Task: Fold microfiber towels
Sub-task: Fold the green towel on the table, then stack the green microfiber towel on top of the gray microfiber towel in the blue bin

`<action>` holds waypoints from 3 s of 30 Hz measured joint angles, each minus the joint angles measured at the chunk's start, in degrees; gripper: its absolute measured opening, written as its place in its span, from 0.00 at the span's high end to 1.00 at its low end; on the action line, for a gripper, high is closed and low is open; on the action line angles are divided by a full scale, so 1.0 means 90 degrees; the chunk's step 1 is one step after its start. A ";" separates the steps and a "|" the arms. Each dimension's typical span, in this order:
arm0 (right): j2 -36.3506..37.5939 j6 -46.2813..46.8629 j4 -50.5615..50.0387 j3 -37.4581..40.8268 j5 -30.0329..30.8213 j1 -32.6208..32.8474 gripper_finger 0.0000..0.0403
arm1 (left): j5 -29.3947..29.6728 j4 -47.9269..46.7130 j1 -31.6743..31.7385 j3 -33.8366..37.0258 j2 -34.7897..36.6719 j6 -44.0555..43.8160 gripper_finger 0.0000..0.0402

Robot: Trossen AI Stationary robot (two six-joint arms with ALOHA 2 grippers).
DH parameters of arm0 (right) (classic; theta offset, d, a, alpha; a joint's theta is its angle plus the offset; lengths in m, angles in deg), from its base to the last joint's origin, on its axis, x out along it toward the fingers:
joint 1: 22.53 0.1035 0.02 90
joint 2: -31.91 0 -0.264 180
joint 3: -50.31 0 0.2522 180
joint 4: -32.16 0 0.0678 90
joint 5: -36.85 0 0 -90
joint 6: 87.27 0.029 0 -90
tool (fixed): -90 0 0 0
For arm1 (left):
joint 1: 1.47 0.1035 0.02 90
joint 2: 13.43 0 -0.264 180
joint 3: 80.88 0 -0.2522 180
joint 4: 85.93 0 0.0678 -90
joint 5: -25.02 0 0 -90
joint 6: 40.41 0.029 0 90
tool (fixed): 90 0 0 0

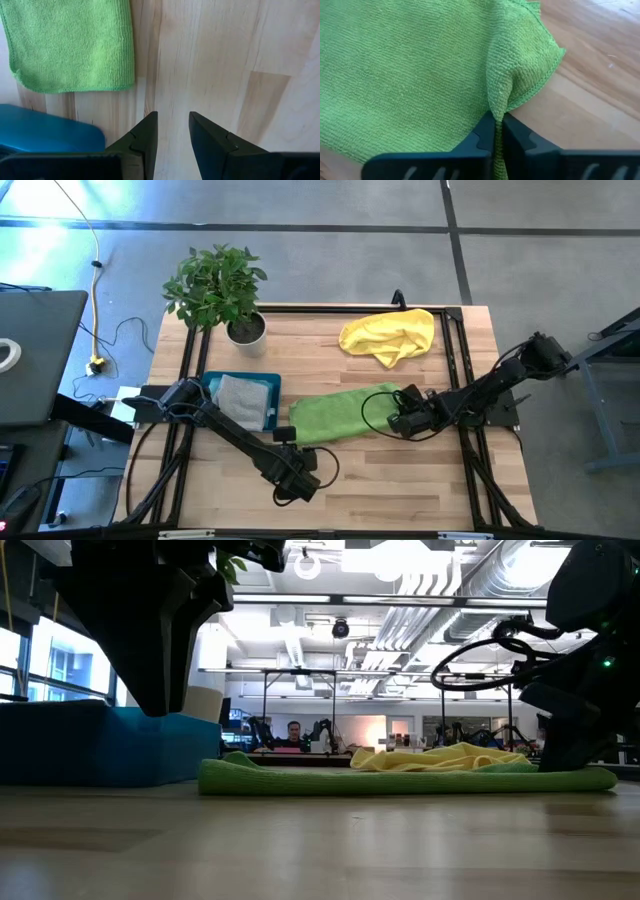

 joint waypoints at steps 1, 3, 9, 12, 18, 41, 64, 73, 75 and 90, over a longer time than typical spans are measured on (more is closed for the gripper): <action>0.0000 -0.0002 -0.0081 -0.0010 -0.0018 -0.0003 0.98 | 0.0000 0.0000 0.0001 0.0000 0.0000 0.0000 0.75; 0.0002 -0.0006 -0.0383 -0.0044 -0.0059 -0.0005 0.98 | -0.0003 0.0000 0.0000 0.0000 0.0000 -0.0002 0.75; -0.0035 0.0012 -0.2490 -0.0650 -0.0465 -0.0007 0.99 | -0.0012 -0.0002 0.0000 0.0000 -0.0002 -0.0002 0.75; -0.0019 0.0022 -0.3527 -0.1115 -0.0517 -0.0007 1.00 | -0.0022 -0.0005 0.0001 0.0000 -0.0005 -0.0001 0.75; -0.0014 0.0160 -0.5121 -0.1954 -0.0731 -0.0036 1.00 | -0.0024 -0.0058 0.0002 0.0000 -0.0005 0.0080 0.75; -0.2803 -0.0260 -0.5062 -0.5812 -0.0666 -0.0471 1.00 | 0.0669 -0.1775 -0.0131 0.0002 0.0022 0.0288 0.75; -0.3718 -0.1362 -0.2246 -0.6309 -0.0205 -0.0602 0.91 | 0.1055 -0.2210 -0.1129 0.0003 0.0372 -0.0293 0.75; -0.3620 -0.2609 -0.1671 -0.6336 -0.0723 -0.0570 0.62 | 0.1098 -0.2206 -0.1301 0.0005 0.0393 -0.0718 0.75; -0.3616 -0.2931 -0.1777 -0.6414 -0.0788 -0.0532 0.60 | 0.1098 -0.2200 -0.1325 0.0005 0.0393 -0.0813 0.75; -0.3580 -0.3166 -0.5197 -0.6501 -0.0328 -0.0408 0.59 | 0.1228 -0.1252 -0.0984 0.0002 0.0393 -0.0319 0.75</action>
